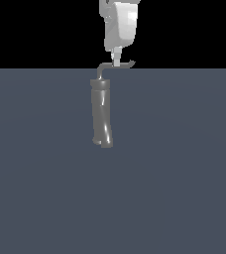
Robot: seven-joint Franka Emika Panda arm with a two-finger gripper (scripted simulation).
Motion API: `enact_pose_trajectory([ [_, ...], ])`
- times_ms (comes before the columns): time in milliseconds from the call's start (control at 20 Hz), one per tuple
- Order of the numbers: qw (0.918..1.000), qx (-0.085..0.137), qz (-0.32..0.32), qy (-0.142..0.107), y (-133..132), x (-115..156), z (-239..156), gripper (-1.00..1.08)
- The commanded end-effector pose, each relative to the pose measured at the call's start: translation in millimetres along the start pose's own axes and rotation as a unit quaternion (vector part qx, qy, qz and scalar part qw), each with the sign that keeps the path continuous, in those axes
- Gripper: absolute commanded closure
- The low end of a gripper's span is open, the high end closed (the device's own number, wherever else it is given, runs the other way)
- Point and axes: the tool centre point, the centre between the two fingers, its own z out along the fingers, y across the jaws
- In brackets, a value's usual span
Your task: Turn on the faucet by rotating a designated handle.
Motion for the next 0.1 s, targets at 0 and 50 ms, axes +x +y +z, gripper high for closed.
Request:
enact_pose_trajectory([
  [0, 0.9995, 0.003, 0.031, 0.006, 2.5, 44.8, -0.6, 1.08],
  [50, 0.9995, 0.003, 0.031, 0.006, 2.5, 44.8, -0.6, 1.08],
])
